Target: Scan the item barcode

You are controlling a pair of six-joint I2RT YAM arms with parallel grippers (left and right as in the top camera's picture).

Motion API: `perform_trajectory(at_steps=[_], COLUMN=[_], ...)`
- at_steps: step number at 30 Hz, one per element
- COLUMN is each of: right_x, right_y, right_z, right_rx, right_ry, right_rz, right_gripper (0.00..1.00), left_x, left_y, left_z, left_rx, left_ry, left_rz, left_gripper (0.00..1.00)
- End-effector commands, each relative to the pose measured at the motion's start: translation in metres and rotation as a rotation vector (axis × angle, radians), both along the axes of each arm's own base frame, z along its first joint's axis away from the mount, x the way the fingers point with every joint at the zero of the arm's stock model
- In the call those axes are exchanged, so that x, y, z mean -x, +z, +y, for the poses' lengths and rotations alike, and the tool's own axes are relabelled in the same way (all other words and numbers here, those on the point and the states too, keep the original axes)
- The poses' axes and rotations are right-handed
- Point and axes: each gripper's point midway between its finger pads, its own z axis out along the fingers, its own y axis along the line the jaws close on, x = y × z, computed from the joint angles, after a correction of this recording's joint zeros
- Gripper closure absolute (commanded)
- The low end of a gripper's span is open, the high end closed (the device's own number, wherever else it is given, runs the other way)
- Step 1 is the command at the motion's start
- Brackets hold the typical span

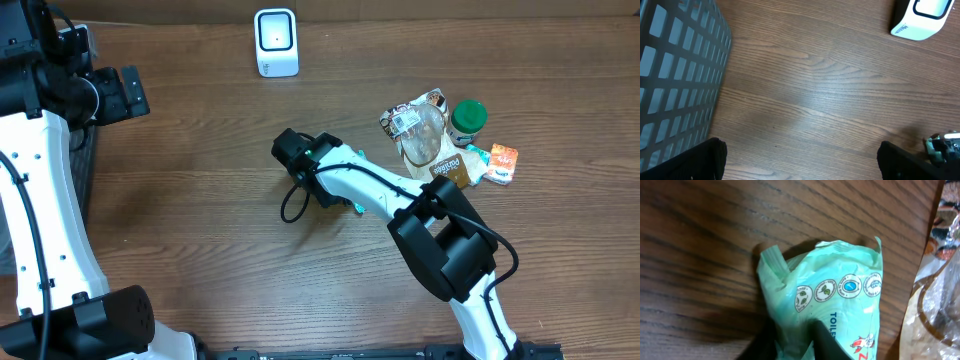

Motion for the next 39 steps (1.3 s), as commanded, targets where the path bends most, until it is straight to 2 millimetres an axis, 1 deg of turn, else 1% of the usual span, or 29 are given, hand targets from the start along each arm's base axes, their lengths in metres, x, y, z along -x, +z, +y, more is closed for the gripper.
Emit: perform_trajectory(at_steps=[1, 2, 3, 6, 9, 11, 12, 15, 18, 19, 21, 22, 24, 26, 27, 30, 31, 34, 36, 39], right_x=[0.024, 0.025, 0.026, 0.03, 0.031, 0.032, 0.033, 0.037, 0.045, 0.047, 0.05, 0.049, 0.046, 0.04, 0.036, 0.031, 0.028, 0.024, 0.019, 0.011], right_y=[-0.033, -0.033, -0.033, -0.032, -0.022, -0.007, 0.023, 0.059, 0.089, 0.095, 0.11, 0.113, 0.112, 0.102, 0.093, 0.078, 0.069, 0.056, 0.045, 0.036], right_z=[-0.011, -0.011, -0.011, -0.007, 0.008, 0.03, 0.061, 0.093, 0.121, 0.127, 0.143, 0.147, 0.152, 0.151, 0.15, 0.15, 0.149, 0.148, 0.141, 0.129], right_rx=[0.01, 0.012, 0.013, -0.006, -0.079, -0.193, -0.393, -0.628, -0.873, -0.927, -1.092, -1.139, -1.198, -1.208, -1.213, -1.242, -1.254, -1.293, -1.283, -1.235], right_ry=[-0.016, -0.015, -0.014, -0.015, -0.018, -0.015, -0.007, 0.016, 0.04, 0.043, 0.031, 0.026, -0.004, -0.046, -0.073, -0.11, -0.134, -0.151, -0.178, -0.212], right_rz=[0.119, 0.121, 0.122, 0.15, 0.179, 0.201, 0.239, 0.297, 0.404, 0.435, 0.524, 0.545, 0.571, 0.572, 0.572, 0.583, 0.593, 0.62, 0.613, 0.573], right_gripper=[0.89, 0.95, 0.96, 0.96, 0.96, 0.96, 0.96, 0.96, 0.96, 0.96, 0.96, 0.96, 0.96, 0.96, 0.96, 0.96, 0.96, 0.96, 0.96, 0.96], left_x=[-0.002, -0.002, -0.002, -0.002, -0.002, -0.002, -0.002, -0.002, -0.002, -0.002, -0.002, -0.002, -0.002, -0.002, -0.002, -0.002, -0.002, -0.002, -0.002, -0.002], left_y=[0.005, 0.005, 0.005, 0.005, 0.005, 0.005, 0.005, 0.005, 0.005, 0.005, 0.005, 0.005, 0.005, 0.005, 0.005, 0.005, 0.005, 0.005, 0.005, 0.005], left_z=[-0.004, -0.004, -0.004, -0.004, -0.004, -0.004, -0.004, -0.004, -0.004, -0.004, -0.004, -0.004, -0.004, -0.004, -0.004, -0.004, -0.004, -0.004, -0.004, -0.004], left_rx=[0.005, 0.005, 0.005, 0.005, 0.005, 0.005, 0.005, 0.005, 0.005, 0.005, 0.005, 0.005, 0.005, 0.005, 0.005, 0.005, 0.005, 0.005, 0.005, 0.005], left_ry=[-0.004, -0.004, -0.004, -0.004, -0.004, -0.004, -0.004, -0.004, -0.004, -0.004, -0.004, -0.004, -0.004, -0.004, -0.004, -0.004, -0.004, -0.004, -0.004, -0.004], left_rz=[-0.016, -0.016, -0.016, -0.016, -0.016, -0.016, -0.016, -0.016, -0.016, -0.016, -0.016, -0.016, -0.016, -0.016, -0.016, -0.016, -0.016, -0.016, -0.016, -0.016], left_gripper=[0.0, 0.01, 0.01, 0.0, 0.0, 0.01, 0.0, 0.0, 0.0, 0.01, 0.0, 0.0, 0.0, 0.01, 0.0, 0.0, 0.01, 0.0, 0.0, 0.0])
